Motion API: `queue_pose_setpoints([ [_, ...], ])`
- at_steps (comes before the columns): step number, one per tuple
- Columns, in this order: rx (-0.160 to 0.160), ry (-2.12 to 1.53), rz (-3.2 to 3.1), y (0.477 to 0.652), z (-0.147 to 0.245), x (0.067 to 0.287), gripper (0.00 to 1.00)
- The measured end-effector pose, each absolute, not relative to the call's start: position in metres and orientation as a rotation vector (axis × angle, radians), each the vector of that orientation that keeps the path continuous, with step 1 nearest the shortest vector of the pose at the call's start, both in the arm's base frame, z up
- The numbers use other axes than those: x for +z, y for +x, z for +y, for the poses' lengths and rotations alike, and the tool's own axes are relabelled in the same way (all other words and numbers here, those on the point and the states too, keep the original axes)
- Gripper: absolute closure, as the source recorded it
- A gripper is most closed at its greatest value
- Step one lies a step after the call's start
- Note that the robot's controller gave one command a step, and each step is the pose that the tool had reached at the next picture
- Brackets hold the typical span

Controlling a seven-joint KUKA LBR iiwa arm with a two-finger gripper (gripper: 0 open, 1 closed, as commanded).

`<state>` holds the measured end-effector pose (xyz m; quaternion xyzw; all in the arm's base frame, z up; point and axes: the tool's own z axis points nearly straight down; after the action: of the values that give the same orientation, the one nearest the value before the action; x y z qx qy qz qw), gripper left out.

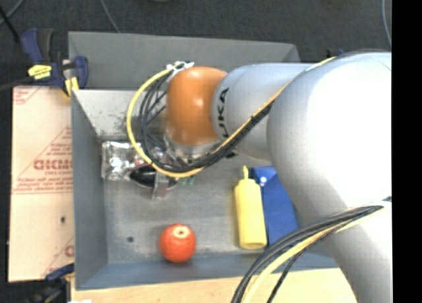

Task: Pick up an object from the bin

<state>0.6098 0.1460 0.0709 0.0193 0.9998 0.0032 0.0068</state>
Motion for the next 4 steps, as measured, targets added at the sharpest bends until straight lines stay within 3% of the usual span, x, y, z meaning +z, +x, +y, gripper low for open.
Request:
queue_pose_setpoints([
  [2,0.005,-0.308,3.105,0.610,0.165,0.104,1.00],
  [3,0.005,-0.360,3.106,0.615,0.162,0.088,1.00],
  [4,0.009,-0.006,3.127,0.620,0.155,0.081,1.00],
])
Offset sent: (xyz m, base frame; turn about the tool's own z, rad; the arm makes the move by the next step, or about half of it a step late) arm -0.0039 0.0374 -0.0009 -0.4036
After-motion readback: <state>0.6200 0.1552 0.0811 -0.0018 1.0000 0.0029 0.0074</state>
